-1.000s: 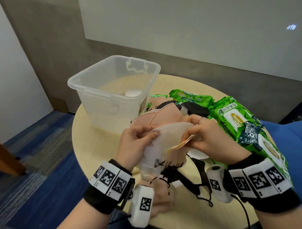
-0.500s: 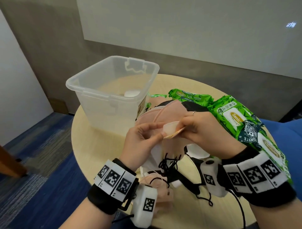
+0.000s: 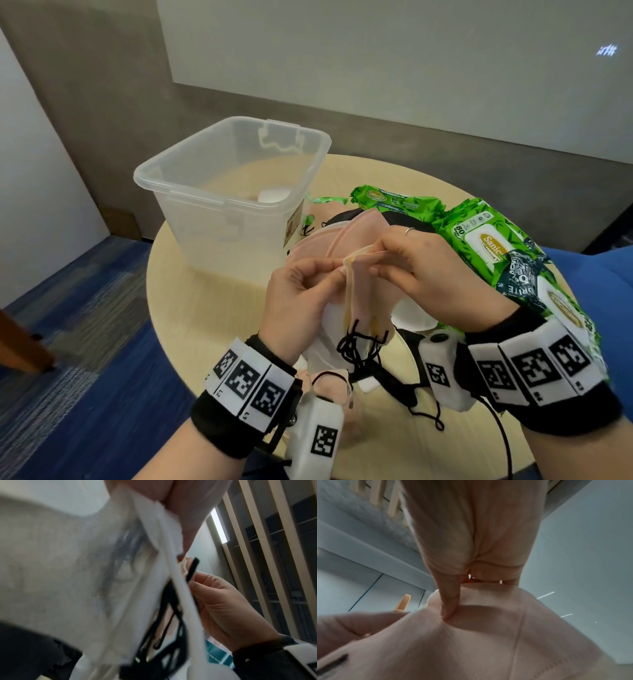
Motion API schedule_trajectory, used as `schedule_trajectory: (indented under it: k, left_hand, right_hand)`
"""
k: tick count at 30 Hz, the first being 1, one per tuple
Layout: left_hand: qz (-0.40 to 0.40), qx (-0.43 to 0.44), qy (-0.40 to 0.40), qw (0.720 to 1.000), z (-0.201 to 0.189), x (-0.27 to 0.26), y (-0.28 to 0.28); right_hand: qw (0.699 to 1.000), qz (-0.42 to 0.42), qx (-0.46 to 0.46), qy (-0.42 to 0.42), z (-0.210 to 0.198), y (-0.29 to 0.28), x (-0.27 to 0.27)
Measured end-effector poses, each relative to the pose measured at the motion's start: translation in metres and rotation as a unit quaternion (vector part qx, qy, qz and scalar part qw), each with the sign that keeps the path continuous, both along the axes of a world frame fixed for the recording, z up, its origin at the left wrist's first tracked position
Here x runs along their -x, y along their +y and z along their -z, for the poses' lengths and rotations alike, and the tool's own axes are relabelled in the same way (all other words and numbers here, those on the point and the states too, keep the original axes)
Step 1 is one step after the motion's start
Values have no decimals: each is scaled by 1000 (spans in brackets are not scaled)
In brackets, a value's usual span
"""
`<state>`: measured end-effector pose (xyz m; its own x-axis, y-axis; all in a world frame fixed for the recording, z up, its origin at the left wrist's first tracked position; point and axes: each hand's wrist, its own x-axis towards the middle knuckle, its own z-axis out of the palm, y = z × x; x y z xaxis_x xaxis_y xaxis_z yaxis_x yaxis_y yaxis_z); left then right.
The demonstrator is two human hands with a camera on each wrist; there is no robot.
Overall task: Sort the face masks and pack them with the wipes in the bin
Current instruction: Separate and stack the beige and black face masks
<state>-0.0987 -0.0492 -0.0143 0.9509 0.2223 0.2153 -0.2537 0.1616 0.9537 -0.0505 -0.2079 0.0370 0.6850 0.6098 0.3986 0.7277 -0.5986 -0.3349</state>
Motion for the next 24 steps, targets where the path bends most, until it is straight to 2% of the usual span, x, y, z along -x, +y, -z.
schedule_trajectory:
  k: [8, 12, 14, 16, 18, 20, 22, 24]
  left_hand:
    - [-1, 30, -17, 999, -7, 4, -3]
    - [-6, 28, -8, 1000, -9, 3, -3]
    - [-10, 26, -10, 1000, -9, 2, -2]
    - [-18, 29, -11, 999, -10, 2, -2]
    - [-30, 31, -11, 999, -9, 1, -1]
    - [-42, 27, -9, 999, -9, 0, 0]
    - [-52, 18, -11, 998, -9, 0, 0]
    - [-49, 17, -16, 999, -9, 1, -1]
  right_hand:
    - [995, 31, -95, -17, -3, 1, 5]
    - [983, 22, -133, -121, 5, 3, 6]
    - [971, 49, -139, -188, 10, 5, 6]
    - [963, 64, -144, -219, 11, 5, 6]
    - [973, 36, -148, -175, 6, 2, 7]
    - [985, -10, -162, -51, -1, -3, 8]
    - [981, -50, -173, 68, -6, -4, 8]
    - [974, -66, -176, 123, -9, -2, 8]
